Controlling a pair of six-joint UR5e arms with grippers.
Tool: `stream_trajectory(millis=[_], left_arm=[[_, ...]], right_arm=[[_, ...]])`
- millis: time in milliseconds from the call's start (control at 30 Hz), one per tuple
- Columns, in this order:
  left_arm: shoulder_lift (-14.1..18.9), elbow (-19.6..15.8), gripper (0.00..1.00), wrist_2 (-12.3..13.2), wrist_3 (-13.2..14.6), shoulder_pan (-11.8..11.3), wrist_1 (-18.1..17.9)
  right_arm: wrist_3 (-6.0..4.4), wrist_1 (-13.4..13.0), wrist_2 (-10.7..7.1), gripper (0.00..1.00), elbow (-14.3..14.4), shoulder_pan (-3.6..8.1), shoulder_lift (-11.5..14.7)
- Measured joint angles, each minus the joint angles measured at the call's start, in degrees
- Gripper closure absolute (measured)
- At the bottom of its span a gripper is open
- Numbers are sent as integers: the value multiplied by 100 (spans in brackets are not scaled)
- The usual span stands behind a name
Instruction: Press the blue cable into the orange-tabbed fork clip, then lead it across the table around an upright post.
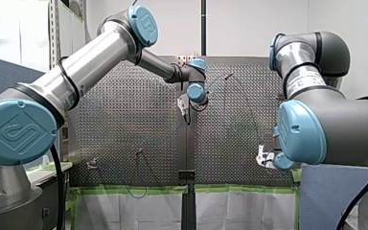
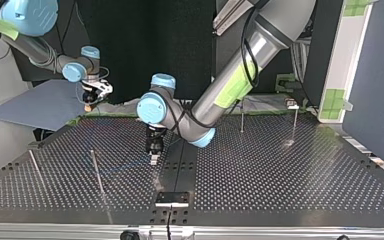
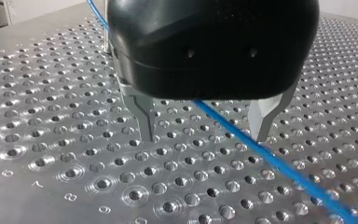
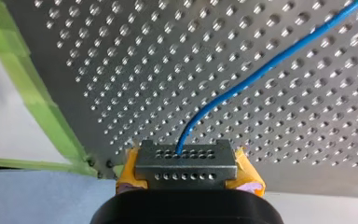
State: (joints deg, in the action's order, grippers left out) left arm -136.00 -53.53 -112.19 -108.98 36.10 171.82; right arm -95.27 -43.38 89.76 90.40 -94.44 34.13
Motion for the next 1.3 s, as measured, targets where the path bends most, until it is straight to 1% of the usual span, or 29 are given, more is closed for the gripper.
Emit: stream_trajectory(millis=[67, 200, 300, 367, 533, 667, 933, 1067, 1167, 1300], left_arm=[[0, 1, 0, 0, 0, -1, 1], [0, 1, 0, 0, 0, -3, 1], [0, 1, 0, 0, 0, -4, 19], [0, 1, 0, 0, 0, -3, 35], [0, 1, 0, 0, 0, 14, 60], [0, 2, 0, -1, 0, 16, 58], [0, 2, 0, 0, -2, 14, 63], [1, 1, 0, -34, -21, 14, 122], [6, 2, 0, -132, -83, 21, 195], [7, 2, 0, -231, -241, 41, 310]], right_arm=[[-37, -40, -1, 100, -3, 39, -43], [-72, -95, -2, 100, -11, 110, -95], [-134, -188, -7, 100, -18, 168, -143], [-195, -246, -14, 100, -28, 207, -196], [-265, -275, -35, 100, -96, 281, -393], [-281, -267, -43, 100, -137, 315, -477], [-267, -168, -50, 100, -229, 324, -497], [-263, -112, -52, 100, -257, 324, -498], [-261, -33, -52, 100, -275, 325, -498], [-264, 36, -53, 100, -282, 324, -498]])
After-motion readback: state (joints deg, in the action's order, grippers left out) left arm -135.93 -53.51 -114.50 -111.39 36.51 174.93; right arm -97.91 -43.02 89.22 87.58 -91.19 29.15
